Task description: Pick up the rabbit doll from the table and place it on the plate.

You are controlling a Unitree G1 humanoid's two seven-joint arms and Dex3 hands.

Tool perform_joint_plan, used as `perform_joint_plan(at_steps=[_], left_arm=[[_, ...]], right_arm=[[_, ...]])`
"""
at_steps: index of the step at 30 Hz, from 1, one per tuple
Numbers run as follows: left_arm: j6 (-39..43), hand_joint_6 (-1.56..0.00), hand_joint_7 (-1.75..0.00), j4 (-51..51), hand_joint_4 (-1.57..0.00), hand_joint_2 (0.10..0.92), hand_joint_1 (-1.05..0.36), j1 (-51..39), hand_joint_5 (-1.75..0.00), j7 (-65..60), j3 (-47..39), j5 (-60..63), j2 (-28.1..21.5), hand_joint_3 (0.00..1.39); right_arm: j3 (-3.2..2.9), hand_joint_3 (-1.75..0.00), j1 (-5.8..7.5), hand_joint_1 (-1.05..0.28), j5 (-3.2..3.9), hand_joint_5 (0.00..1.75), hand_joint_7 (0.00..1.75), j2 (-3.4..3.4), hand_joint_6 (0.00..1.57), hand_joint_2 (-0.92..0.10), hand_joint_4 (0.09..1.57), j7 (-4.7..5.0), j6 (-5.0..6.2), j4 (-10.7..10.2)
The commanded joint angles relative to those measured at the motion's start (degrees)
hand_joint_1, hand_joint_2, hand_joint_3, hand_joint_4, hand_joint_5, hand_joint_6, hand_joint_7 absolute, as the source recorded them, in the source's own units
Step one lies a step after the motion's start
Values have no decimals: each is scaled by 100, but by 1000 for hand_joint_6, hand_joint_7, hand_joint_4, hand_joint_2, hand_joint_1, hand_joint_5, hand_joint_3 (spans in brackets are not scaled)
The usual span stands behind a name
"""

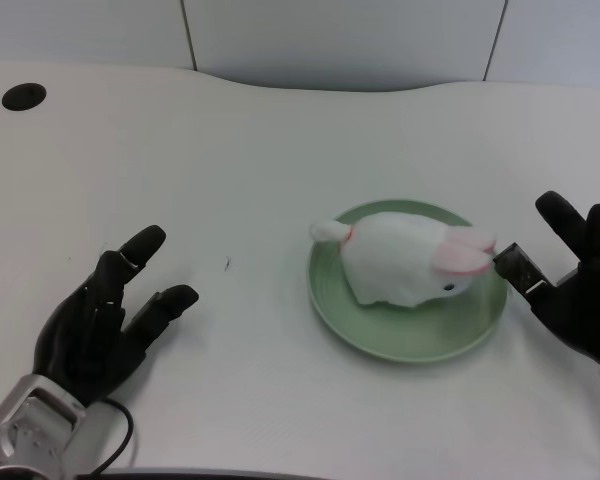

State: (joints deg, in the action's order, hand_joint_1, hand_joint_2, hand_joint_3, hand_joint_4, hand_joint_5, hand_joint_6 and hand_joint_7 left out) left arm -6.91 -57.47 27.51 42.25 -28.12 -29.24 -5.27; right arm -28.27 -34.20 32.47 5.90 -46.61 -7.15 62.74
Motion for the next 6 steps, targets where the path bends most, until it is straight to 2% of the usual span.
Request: perform_joint_plan(at_steps=[1, 6], left_arm=[[15, -830, -205, 2, -366, 921, -588, -4, -1470, 29, 38, -15, -95, 391], [36, -820, -228, 29, -347, 921, -582, -14, -1492, 16, 82, -22, -73, 399]], right_arm=[[-25, -342, -21, -654, 10, 1746, 1635, 63, 614, -921, 628, -56, -7, 23], [-11, -360, -17, -661, -19, 1746, 1648, 90, 624, -921, 627, -93, 17, 44]])
